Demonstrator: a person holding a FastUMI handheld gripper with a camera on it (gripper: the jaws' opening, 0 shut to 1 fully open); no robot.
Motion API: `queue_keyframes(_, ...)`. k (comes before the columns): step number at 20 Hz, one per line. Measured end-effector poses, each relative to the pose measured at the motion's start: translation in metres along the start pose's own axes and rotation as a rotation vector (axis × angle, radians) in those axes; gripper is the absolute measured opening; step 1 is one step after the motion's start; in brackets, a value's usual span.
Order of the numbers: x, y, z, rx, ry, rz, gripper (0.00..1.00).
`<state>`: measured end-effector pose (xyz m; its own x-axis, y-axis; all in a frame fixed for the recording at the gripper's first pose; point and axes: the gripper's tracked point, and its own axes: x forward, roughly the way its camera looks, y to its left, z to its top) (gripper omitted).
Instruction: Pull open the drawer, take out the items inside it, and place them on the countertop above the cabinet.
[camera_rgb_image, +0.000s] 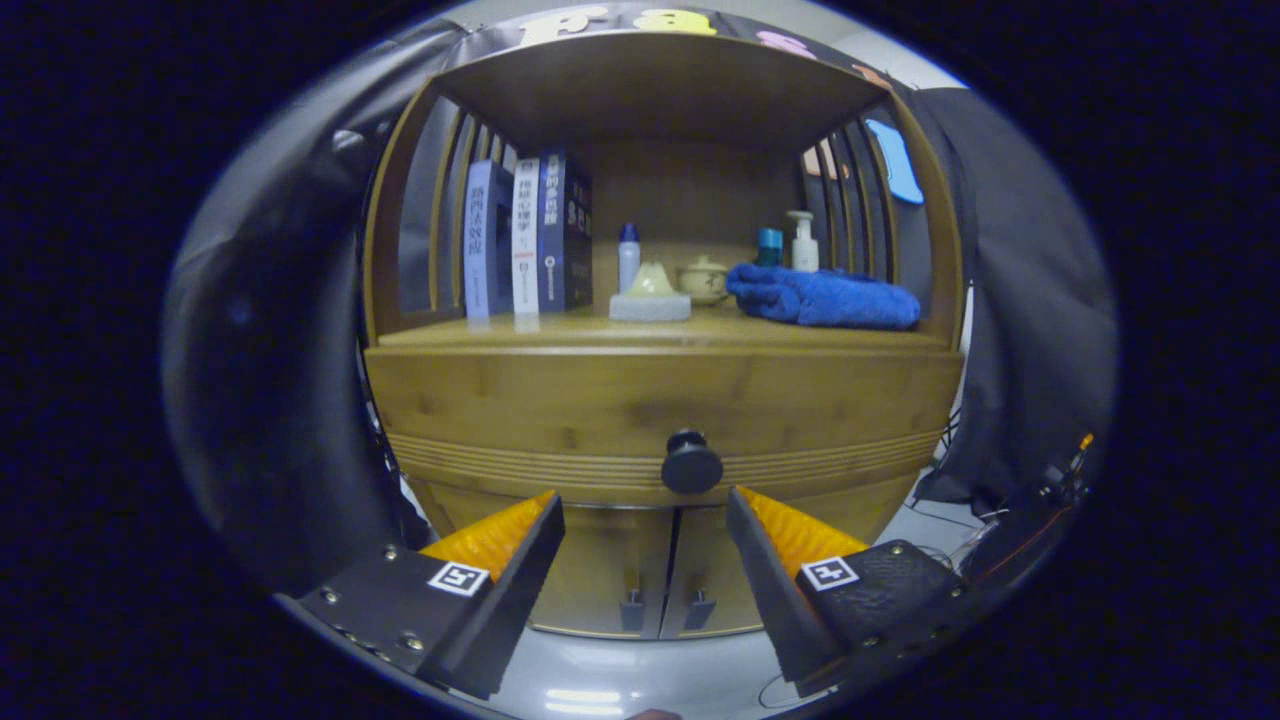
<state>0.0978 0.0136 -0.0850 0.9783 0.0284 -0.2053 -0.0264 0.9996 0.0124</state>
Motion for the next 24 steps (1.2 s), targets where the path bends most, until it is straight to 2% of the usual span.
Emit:
queue_keyframes(8, -0.074, -0.011, 0.095, 0.027, -0.073, -0.004, 0.98)
queue_keyframes(14, -0.133, -0.028, 0.147, 0.020, -0.137, -0.050, 0.98)
queue_keyframes(19, -0.170, -0.029, 0.156, 0.034, -0.171, -0.050, 0.97)
queue_keyframes(24, -0.169, -0.035, 0.139, 0.048, -0.134, -0.056, 0.98)
